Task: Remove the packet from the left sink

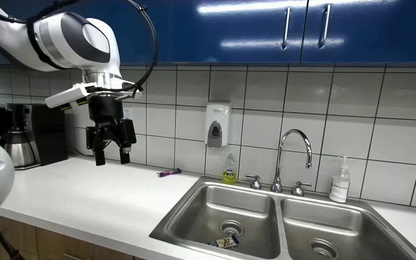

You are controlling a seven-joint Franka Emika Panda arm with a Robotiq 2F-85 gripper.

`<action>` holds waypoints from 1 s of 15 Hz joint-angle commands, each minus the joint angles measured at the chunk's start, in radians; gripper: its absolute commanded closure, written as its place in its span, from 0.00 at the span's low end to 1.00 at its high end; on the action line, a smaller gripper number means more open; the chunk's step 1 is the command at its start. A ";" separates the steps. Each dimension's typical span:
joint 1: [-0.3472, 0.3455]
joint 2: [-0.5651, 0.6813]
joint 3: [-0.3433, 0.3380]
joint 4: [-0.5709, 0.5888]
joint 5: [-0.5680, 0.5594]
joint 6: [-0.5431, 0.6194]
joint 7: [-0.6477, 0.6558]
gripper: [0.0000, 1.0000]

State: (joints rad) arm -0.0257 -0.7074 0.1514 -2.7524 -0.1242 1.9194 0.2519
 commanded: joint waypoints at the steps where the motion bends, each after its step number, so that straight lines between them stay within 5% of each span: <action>1: 0.008 0.002 -0.008 0.001 -0.005 -0.002 0.004 0.00; 15: 0.042 0.069 -0.133 -0.014 0.066 0.285 -0.160 0.00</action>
State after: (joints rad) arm 0.0270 -0.6792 0.0531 -2.7661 -0.0878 2.1472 0.1322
